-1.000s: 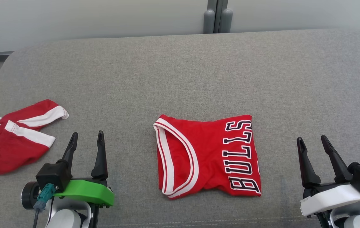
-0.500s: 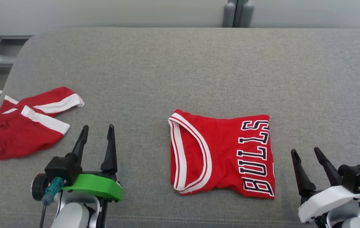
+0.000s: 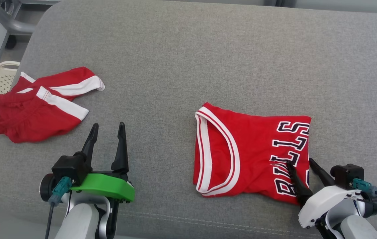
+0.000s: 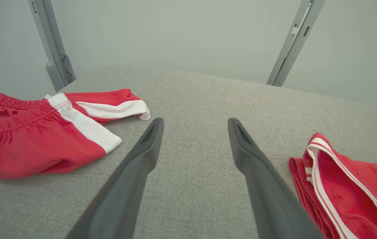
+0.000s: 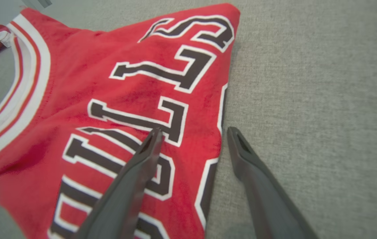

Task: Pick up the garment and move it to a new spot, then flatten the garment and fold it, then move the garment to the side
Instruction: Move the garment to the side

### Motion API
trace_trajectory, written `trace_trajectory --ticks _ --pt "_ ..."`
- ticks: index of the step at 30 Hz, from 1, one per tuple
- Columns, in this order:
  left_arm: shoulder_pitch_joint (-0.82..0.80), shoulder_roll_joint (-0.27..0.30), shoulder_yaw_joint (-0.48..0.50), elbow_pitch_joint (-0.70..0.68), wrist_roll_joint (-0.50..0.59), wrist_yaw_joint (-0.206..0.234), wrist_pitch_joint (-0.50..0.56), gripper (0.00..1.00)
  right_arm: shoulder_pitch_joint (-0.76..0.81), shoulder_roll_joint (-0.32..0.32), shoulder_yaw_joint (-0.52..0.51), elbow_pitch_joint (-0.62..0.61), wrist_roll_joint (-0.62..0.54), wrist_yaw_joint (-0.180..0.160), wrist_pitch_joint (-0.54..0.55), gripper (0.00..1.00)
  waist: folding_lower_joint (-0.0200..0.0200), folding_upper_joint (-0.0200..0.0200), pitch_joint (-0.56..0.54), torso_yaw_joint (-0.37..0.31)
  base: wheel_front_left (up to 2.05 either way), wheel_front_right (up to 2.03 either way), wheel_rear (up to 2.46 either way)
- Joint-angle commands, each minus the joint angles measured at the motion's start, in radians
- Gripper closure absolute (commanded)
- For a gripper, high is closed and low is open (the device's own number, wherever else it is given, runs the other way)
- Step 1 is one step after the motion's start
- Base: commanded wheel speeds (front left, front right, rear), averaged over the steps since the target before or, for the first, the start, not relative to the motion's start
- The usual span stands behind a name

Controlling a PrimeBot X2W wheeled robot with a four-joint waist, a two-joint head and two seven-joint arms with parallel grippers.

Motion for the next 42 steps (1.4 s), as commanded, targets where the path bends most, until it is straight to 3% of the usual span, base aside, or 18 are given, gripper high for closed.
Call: trace_trajectory --ticks 1,2,3,4,8,13,19,24,32,42 --pt "-0.016 -0.003 0.003 -0.001 0.008 -0.008 -0.007 0.0 -0.009 -0.002 0.005 0.011 0.009 0.0 0.004 0.0 0.0 0.0 0.017 0.014 0.0 0.0 0.0" --pt "-0.019 -0.005 0.007 -0.003 0.01 -0.008 -0.007 0.0 -0.015 -0.004 0.011 0.023 0.011 0.0 0.009 0.0 0.0 0.0 0.019 0.015 0.0 0.0 0.0" --pt "-0.02 -0.007 0.01 -0.003 0.014 -0.009 -0.007 0.0 -0.022 -0.007 0.015 0.031 0.015 0.0 0.007 0.57 0.0 0.0 0.021 0.016 0.0 0.0 0.0" --pt "-0.021 -0.009 0.014 -0.004 0.017 -0.011 -0.007 0.0 -0.028 -0.007 0.019 0.037 0.019 0.0 0.008 1.0 0.0 0.0 0.023 0.017 0.0 0.0 0.0" --pt "-0.02 -0.017 0.028 -0.008 0.028 -0.018 -0.008 0.0 -0.036 -0.025 0.014 0.035 0.014 -0.001 -0.004 1.0 0.0 0.0 0.03 0.013 0.0 0.0 0.0" --pt "-0.02 -0.017 0.049 -0.022 0.047 -0.027 -0.008 0.0 -0.037 -0.078 -0.017 -0.043 -0.103 -0.001 -0.043 1.0 0.0 0.0 0.049 -0.042 0.0 0.0 0.0" --pt "-0.049 -0.004 0.057 -0.039 0.067 -0.038 -0.008 0.0 -0.014 -0.103 -0.054 -0.117 -0.213 -0.001 -0.063 1.0 0.0 0.0 0.086 -0.152 0.0 0.0 0.0" --pt "-0.08 0.017 0.053 -0.05 0.081 -0.045 -0.004 0.0 -0.025 -0.106 -0.097 -0.143 -0.241 -0.001 -0.088 1.0 0.0 0.0 0.12 -0.258 0.0 0.0 0.0" --pt "-0.128 0.061 0.056 -0.09 0.103 -0.038 0.029 0.0 -0.17 -0.141 -0.187 -0.07 -0.168 -0.001 -0.138 1.0 0.0 0.0 0.178 -0.361 0.0 0.0 0.0" --pt "-0.16 0.088 0.046 -0.137 0.115 -0.036 0.053 0.0 -0.356 -0.262 -0.287 0.109 -0.122 -0.001 -0.173 1.0 0.0 0.0 0.222 -0.358 0.0 0.0 0.0"
